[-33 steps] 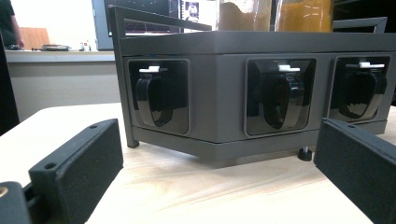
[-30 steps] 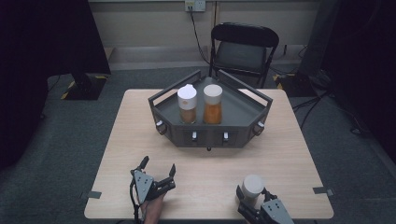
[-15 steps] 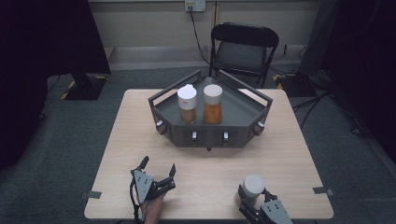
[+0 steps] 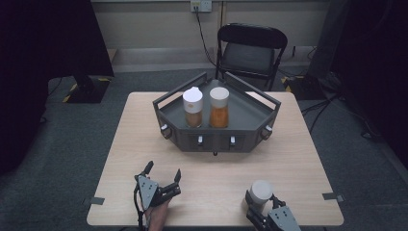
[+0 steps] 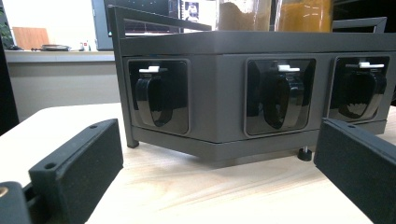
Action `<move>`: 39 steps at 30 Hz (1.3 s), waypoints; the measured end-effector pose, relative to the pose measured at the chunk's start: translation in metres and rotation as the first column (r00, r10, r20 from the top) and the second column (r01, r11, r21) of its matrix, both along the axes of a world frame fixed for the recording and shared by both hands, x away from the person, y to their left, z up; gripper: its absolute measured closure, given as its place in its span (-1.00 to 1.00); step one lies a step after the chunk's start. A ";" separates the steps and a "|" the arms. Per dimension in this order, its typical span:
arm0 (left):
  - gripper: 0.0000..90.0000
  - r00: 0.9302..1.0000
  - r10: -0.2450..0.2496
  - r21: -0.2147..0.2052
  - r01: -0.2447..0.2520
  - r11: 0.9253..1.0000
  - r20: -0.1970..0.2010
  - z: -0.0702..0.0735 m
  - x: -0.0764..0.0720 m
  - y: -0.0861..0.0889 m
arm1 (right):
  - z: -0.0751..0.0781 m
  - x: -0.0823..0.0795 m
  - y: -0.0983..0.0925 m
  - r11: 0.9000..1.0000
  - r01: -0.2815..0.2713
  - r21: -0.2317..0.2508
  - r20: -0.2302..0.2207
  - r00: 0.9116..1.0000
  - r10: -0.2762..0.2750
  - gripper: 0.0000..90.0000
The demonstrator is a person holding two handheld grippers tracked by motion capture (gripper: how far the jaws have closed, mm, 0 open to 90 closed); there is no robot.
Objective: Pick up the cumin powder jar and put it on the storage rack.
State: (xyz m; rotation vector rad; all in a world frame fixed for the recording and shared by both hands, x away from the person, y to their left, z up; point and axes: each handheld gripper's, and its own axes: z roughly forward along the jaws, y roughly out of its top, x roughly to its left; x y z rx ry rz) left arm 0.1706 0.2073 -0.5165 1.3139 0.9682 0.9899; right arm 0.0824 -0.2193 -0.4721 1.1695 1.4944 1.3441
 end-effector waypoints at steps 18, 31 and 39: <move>-0.98 1.000 0.000 0.001 0.000 1.000 -0.001 0.000 0.000 0.000 | 0.013 0.000 -0.003 1.000 0.002 0.001 0.010 1.000 -0.002 -0.22; -0.98 1.000 0.000 0.001 0.000 1.000 0.000 0.000 0.000 0.000 | 0.020 0.003 -0.005 1.000 0.004 -0.004 0.013 1.000 -0.004 -0.22; -0.98 1.000 0.000 0.001 0.000 1.000 0.000 0.000 0.000 0.000 | 0.026 0.006 -0.005 1.000 -0.005 -0.016 0.024 1.000 0.006 -0.22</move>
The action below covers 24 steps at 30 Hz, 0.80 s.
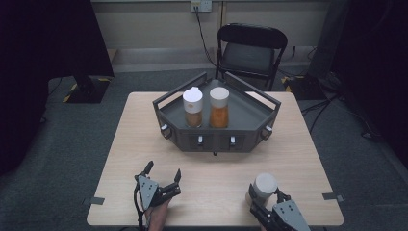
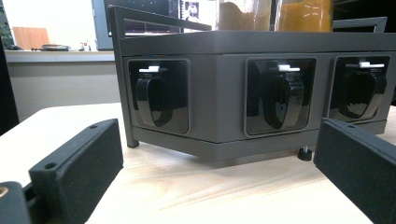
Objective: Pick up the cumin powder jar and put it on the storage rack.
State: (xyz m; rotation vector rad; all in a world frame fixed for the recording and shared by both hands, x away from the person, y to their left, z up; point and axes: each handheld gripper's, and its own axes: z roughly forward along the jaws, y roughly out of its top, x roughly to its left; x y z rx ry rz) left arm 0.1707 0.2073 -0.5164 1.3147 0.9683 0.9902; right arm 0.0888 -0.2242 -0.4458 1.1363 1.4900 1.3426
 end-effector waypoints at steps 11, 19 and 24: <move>-0.98 1.000 0.000 0.000 0.000 1.000 0.000 0.000 0.000 0.000 | 0.009 0.006 0.000 1.000 -0.013 -0.006 0.006 1.000 0.013 -0.22; -0.98 1.000 0.000 0.000 0.000 1.000 0.000 0.000 0.000 0.000 | 0.017 0.011 0.003 1.000 -0.015 -0.011 0.002 1.000 0.015 -0.22; -0.98 1.000 0.000 0.000 0.000 1.000 0.000 0.000 0.000 0.000 | 0.022 0.014 0.003 1.000 -0.021 -0.015 0.006 1.000 0.021 -0.22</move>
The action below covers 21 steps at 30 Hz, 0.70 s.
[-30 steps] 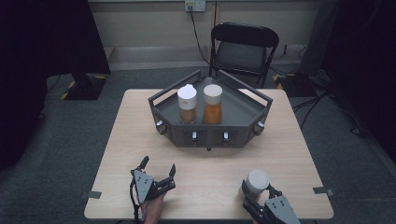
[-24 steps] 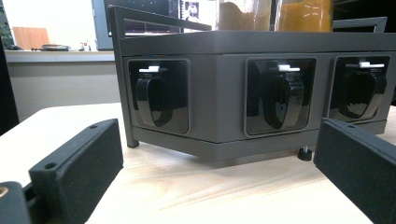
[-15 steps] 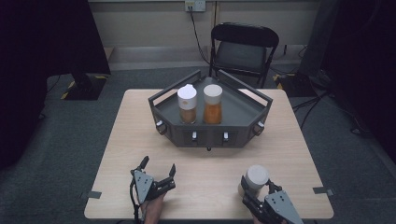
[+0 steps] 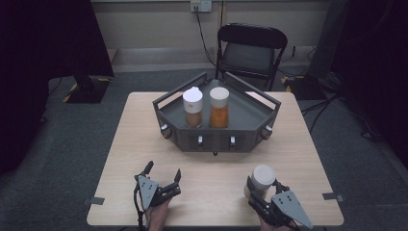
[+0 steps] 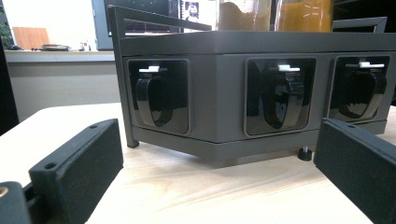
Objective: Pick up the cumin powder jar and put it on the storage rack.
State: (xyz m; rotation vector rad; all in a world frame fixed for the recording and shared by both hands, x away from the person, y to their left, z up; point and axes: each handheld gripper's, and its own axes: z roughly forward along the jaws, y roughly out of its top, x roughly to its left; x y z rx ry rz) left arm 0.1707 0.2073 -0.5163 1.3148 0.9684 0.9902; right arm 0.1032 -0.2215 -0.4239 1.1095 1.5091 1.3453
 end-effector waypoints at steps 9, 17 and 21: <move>-0.98 1.000 0.000 0.000 0.000 1.000 0.000 0.000 0.000 0.000 | 0.008 0.005 0.001 1.000 0.002 0.001 -0.001 1.000 -0.002 -0.22; -0.98 1.000 0.000 0.000 0.000 1.000 0.000 0.000 0.000 0.000 | 0.014 0.011 0.001 1.000 -0.008 -0.005 -0.003 1.000 0.007 -0.22; -0.98 1.000 0.000 0.000 0.000 1.000 0.000 0.000 0.000 0.000 | 0.019 0.014 0.002 1.000 -0.012 -0.017 -0.004 1.000 0.012 -0.22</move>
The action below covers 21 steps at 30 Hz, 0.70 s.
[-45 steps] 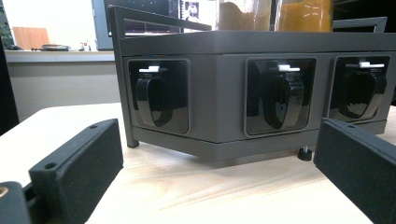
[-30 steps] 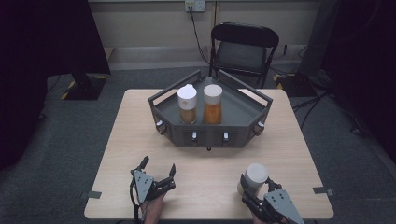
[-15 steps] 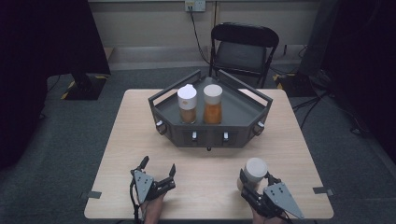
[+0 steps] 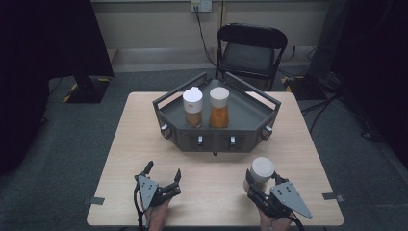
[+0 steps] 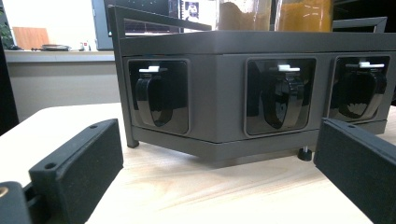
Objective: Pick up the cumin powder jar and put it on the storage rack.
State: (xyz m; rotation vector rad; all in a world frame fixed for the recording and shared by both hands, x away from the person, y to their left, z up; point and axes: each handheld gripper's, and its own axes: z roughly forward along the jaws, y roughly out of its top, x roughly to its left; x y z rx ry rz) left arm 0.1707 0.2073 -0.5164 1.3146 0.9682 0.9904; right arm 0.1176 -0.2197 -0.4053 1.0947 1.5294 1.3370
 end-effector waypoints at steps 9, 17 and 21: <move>-0.98 1.000 0.000 0.000 0.000 1.000 0.000 0.000 0.000 0.000 | 0.011 0.011 -0.003 1.000 -0.014 0.006 -0.001 1.000 0.014 -0.22; -0.98 1.000 0.000 0.000 0.000 1.000 0.000 0.000 0.000 0.000 | 0.017 0.022 -0.001 1.000 -0.026 -0.001 -0.003 1.000 0.026 -0.22; -0.98 1.000 0.000 0.000 0.000 1.000 0.000 0.000 0.000 0.000 | 0.020 0.027 -0.001 1.000 -0.029 0.003 0.002 1.000 0.029 -0.22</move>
